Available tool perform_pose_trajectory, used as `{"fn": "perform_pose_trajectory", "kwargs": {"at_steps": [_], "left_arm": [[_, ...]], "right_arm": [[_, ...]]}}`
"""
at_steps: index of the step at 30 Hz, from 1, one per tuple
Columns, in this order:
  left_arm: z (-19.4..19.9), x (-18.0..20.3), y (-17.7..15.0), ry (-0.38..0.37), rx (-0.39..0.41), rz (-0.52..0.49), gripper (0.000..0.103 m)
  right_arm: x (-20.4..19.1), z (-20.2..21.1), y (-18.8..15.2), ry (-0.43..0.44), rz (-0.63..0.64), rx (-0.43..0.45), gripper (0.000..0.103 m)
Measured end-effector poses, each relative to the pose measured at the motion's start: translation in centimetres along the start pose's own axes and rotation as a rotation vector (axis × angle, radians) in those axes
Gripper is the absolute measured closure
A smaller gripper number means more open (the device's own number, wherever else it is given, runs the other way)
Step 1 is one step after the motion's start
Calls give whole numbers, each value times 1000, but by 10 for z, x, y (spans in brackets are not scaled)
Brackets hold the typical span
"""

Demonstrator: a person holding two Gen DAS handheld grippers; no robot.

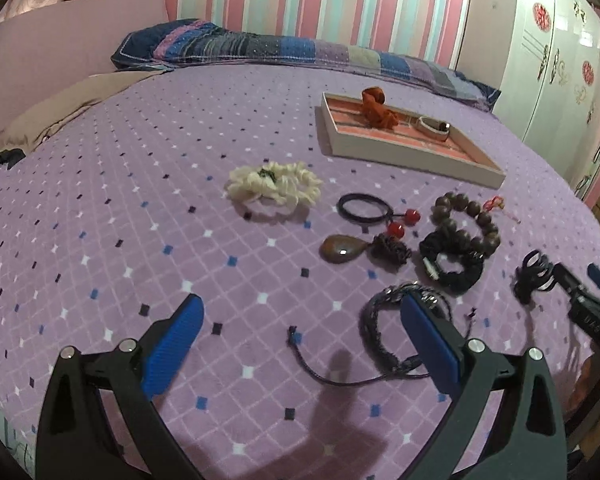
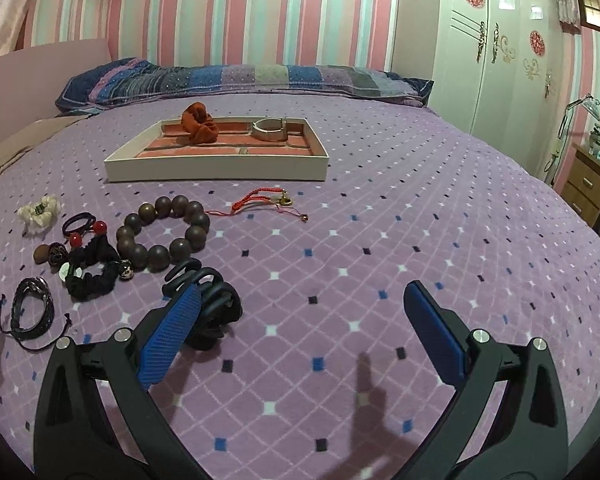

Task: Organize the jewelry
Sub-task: 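Move both tools back over the remaining jewelry, then close the left gripper on the braided black bracelet while the right gripper grasps the black claw clip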

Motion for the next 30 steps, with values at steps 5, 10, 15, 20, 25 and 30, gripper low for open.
{"fn": "perform_pose_trajectory", "kwargs": {"at_steps": [5,10,15,20,25,30], "left_arm": [[-1,6,-5,0,0,-39,6],[3,10,-7,4,12,-61,6],[0,12,-8,-4,4,-55,6],[-2,14,-9,-20,3,-44,6],[-3,15,-10,-40,-1,-38,6],[-9,28,-10,-56,-5,-64,7]], "right_arm": [[1,5,2,19,-11,8,4],[2,9,0,25,-10,8,4],[1,11,-4,39,-17,3,4],[-7,11,-8,44,9,2,4],[-13,4,-14,44,26,-17,4],[-15,-5,-16,39,31,-33,4]]}}
Point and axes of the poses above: each gripper's, at about its wrist camera, not at the fingertips, and z roughly against the way its jaws point, x to its right, y to its top, the point moved 8 cm from there along -z, roughly the way its jaws point, and after that the axes turned 7 degrees about -z, right-handed, at the moved point
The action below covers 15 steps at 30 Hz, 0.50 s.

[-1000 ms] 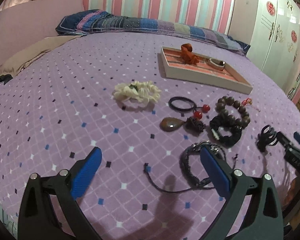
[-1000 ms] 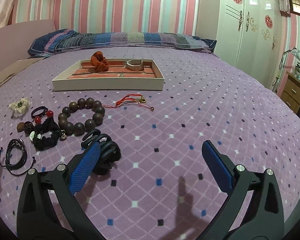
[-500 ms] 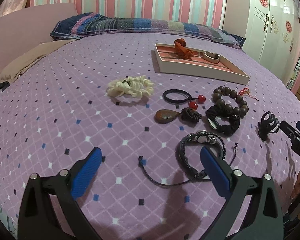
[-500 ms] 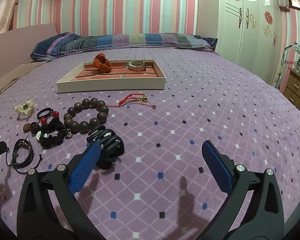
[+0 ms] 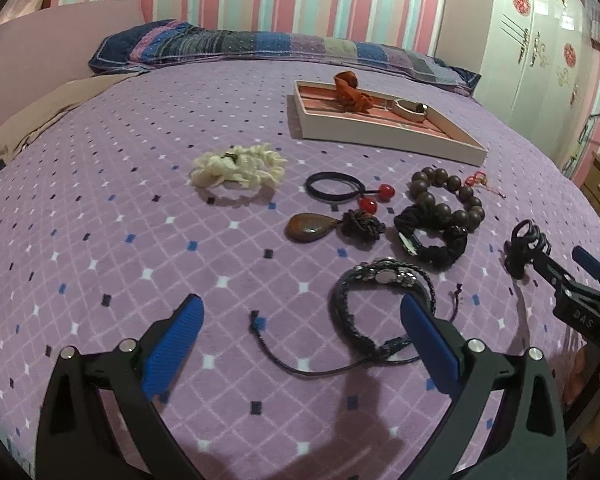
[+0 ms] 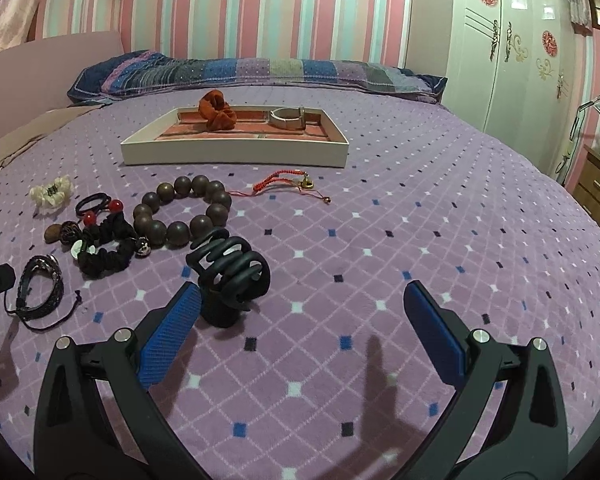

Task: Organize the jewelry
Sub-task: 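Close the left gripper on the braided black bracelet while the right gripper grasps the black claw clip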

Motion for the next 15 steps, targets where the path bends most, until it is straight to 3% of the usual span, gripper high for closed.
{"fn": "perform_pose_trajectory", "kwargs": {"at_steps": [9,11,13,15], "left_arm": [[-24,11,-2,3,-42,-27,8],[-26,13,0,3,-38,-30,12],[-31,13,1,3,-49,-32,24],[-34,12,1,8,-56,-29,27]], "right_arm": [[-2,-18,1,18,-18,-47,4],[-2,-21,2,23,-28,-56,4],[-2,-24,3,39,-39,-67,5],[-4,-26,4,46,-40,-72,6]]}}
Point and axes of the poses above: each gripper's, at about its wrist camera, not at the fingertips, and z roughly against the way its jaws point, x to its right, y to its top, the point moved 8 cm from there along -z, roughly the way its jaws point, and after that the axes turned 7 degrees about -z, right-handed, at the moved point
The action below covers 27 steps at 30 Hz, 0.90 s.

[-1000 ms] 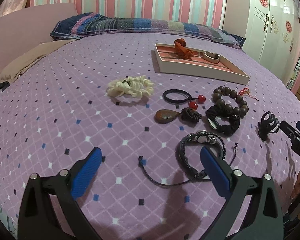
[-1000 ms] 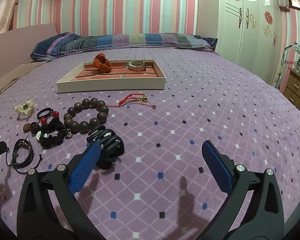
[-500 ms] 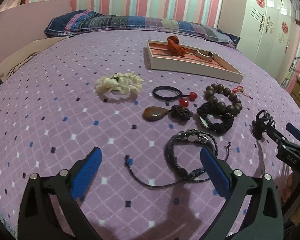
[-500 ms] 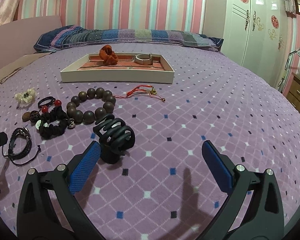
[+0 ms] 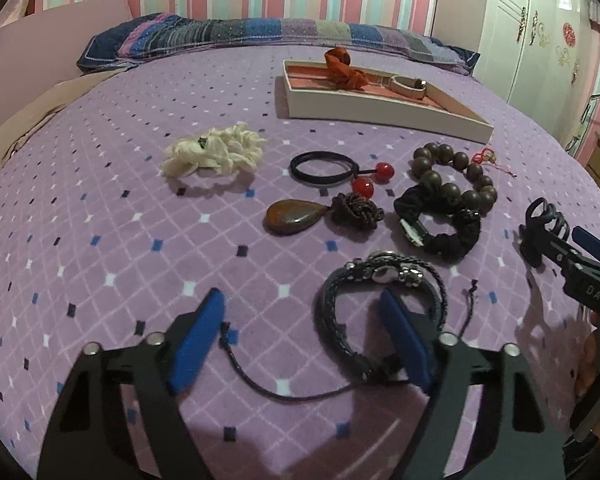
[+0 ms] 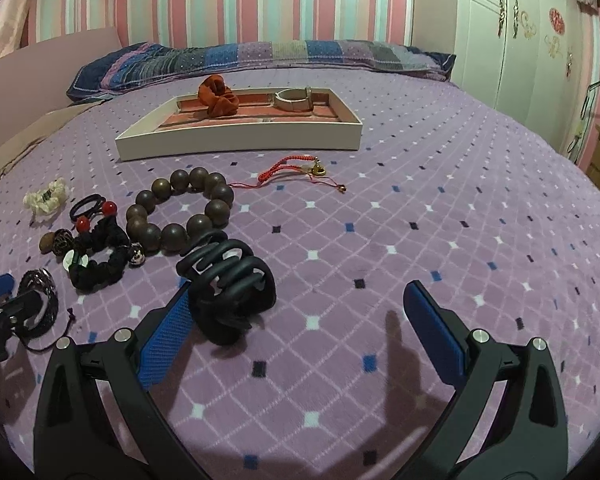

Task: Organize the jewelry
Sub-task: 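Close the left gripper on the braided black bracelet while the right gripper grasps the black claw clip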

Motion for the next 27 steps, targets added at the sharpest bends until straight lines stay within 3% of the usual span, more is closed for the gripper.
{"fn": "perform_pose_trajectory", "kwargs": {"at_steps": [4,10,15,24,27], "left_arm": [[-2,2,4,-4,7,-14,41],[-5,4,7,-6,6,-20,45],[-5,6,9,-25,9,-23,60],[-3,12,9,-30,15,-27,80],[-1,12,9,-27,15,-28,85]], "right_arm": [[-7,-1,2,19,18,0,13],[-19,-1,3,55,41,-2,32],[-26,1,3,73,55,5,49],[-30,4,3,116,57,5,64],[-31,4,3,116,56,6,65]]}}
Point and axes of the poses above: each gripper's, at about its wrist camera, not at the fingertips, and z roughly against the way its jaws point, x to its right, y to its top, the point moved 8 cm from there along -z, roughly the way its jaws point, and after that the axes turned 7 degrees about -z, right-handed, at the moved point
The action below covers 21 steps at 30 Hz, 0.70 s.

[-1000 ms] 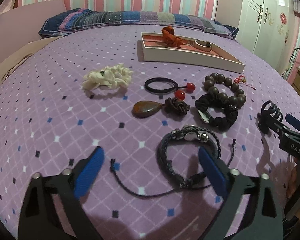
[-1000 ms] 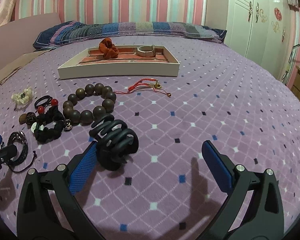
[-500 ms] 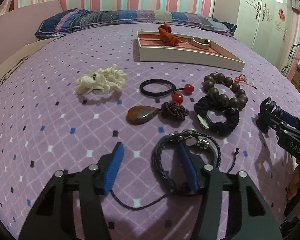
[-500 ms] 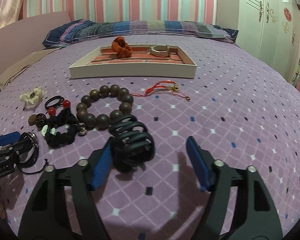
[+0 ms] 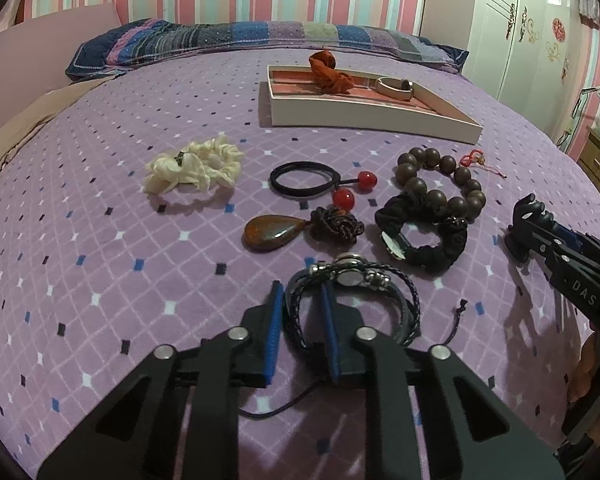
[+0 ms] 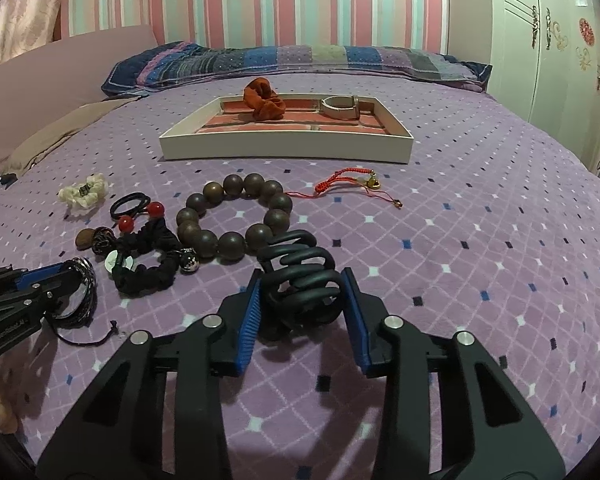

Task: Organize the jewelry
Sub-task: 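Close the left gripper on the braided black bracelet while the right gripper grasps the black claw clip, then carry bracelet and claw clip into the tray and open both grippers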

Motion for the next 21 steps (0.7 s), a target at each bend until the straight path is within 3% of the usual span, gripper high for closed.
{"fn": "perform_pose_trajectory", "kwargs": {"at_steps": [2,4,21], "left_arm": [[1,0,0,3,0,2,86],[3,0,1,9,3,-3,94],[19,6,11,33,34,-8,94]], "right_arm": [[0,0,0,4,-7,-1,65],[1,1,1,7,-15,0,65],[15,7,3,-17,-64,11,65]]}}
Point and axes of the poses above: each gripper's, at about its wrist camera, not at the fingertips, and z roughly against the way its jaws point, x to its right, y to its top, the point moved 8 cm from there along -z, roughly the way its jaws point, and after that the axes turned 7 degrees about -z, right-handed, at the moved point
